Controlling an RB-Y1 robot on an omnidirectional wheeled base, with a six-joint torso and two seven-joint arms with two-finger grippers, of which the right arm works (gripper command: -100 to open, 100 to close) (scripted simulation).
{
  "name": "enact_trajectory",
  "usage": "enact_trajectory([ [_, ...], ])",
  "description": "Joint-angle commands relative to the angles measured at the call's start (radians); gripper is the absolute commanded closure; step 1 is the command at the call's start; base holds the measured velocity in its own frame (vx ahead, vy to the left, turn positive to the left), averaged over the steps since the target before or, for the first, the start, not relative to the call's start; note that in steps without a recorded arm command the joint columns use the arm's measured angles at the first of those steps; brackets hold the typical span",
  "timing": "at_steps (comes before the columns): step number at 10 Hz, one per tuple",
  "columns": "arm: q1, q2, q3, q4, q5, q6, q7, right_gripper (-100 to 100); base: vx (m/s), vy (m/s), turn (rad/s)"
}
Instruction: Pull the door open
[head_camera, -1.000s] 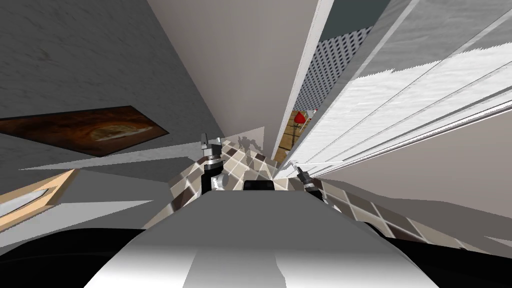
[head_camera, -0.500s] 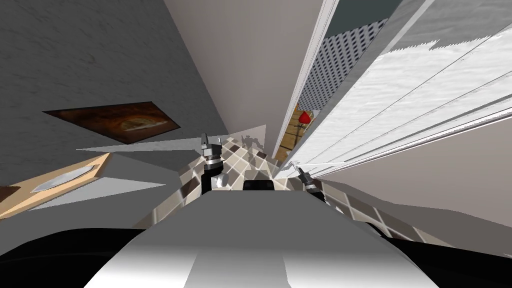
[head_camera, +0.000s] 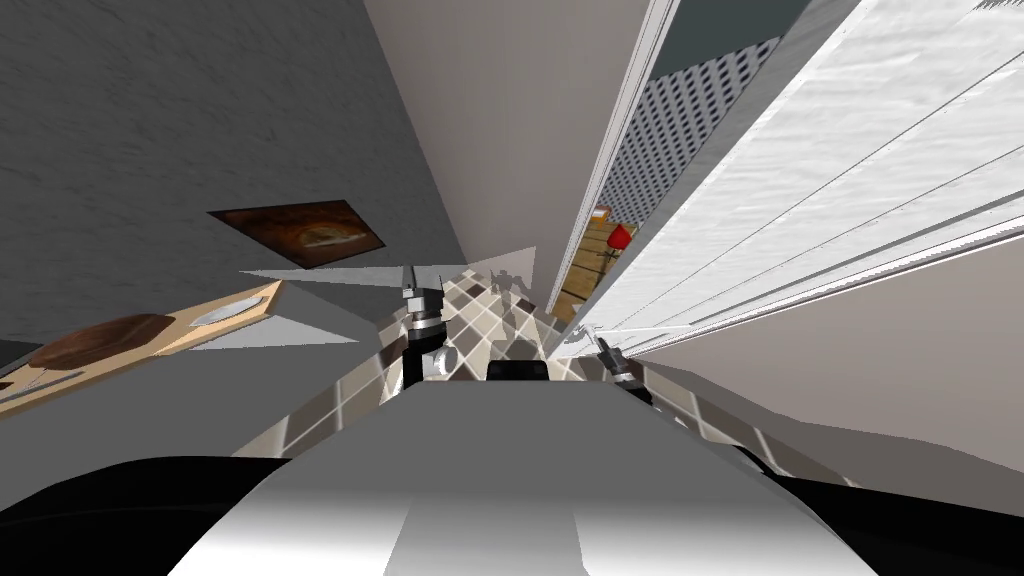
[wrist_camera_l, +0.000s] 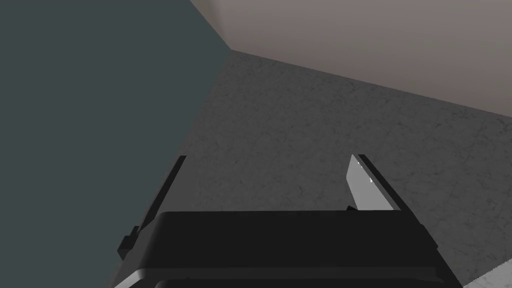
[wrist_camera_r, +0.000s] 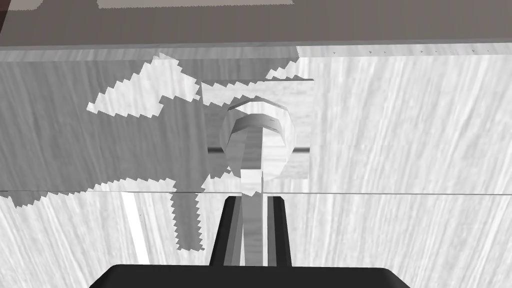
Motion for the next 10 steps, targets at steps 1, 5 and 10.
enact_trajectory([
  [1,0.017,-0.005,-0.006,-0.014,0.000,-0.007,-0.002,100,-0.233,-0.072,0.197],
  [5,0.010,0.001,0.021,-0.025,-0.014,0.011,0.005,100,-0.156,-0.059,0.105],
  [10,-0.023,0.004,0.080,-0.052,-0.066,0.068,0.028,100,-0.181,-0.059,0.084],
])
